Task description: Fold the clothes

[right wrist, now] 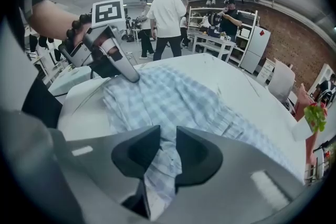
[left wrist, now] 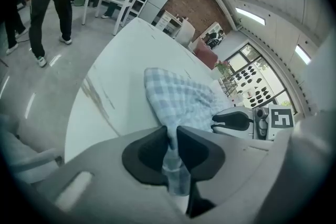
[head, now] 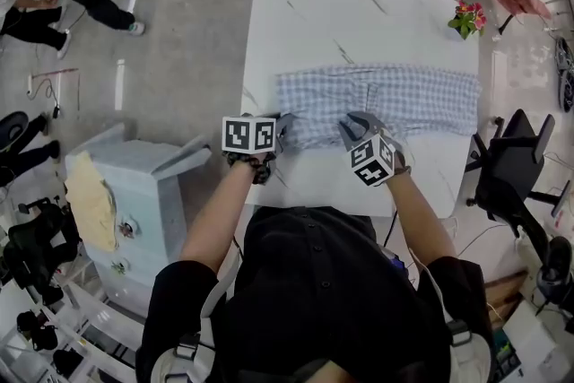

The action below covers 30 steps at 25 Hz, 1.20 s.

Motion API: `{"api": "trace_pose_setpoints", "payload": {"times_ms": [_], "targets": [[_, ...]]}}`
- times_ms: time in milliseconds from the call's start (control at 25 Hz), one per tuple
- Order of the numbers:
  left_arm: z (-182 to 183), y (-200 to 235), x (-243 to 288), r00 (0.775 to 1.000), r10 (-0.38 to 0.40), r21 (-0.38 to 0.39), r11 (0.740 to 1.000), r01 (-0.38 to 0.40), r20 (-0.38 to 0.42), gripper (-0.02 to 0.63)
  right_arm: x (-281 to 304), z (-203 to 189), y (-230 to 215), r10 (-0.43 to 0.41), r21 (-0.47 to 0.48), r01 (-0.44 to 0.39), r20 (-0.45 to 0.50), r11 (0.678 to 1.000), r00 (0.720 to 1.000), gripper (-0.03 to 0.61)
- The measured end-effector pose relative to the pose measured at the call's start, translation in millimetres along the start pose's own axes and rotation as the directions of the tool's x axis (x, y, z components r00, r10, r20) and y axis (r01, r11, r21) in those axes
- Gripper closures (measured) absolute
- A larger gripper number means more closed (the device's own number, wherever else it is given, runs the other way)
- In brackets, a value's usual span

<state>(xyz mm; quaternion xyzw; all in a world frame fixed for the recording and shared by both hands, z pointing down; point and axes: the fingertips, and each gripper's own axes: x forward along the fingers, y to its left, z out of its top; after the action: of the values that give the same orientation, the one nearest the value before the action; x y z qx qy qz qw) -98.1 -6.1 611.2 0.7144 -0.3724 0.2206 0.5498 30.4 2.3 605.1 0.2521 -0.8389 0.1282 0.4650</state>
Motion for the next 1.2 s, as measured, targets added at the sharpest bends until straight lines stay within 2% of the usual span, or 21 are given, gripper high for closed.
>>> {"api": "trace_pose_setpoints", "payload": {"times_ms": [680,880,1040,1200], "targets": [[-2,129,-113,0.999,0.024,0.028,0.999,-0.023,-0.023,0.563,64,105,119,0.078,-0.062,-0.078,-0.001,0.995,0.997,0.474],[-2,125,-122,1.000,-0.012,0.040,0.999,0.013,-0.020,0.563,64,109,123,0.061,-0.058,-0.061,0.003,0.996,0.998,0.474],[2,113,-129,1.000,-0.025,0.066,0.998,0.025,0.000,0.563,47,107,105,0.016,-0.039,-0.015,0.034,0.999,0.999,0.474],[5,89,-137,0.999,-0.040,0.087,0.995,0.037,0.027,0.563,46,94,100,0.038,-0.025,-0.037,0.045,0.999,0.998,0.476]]}}
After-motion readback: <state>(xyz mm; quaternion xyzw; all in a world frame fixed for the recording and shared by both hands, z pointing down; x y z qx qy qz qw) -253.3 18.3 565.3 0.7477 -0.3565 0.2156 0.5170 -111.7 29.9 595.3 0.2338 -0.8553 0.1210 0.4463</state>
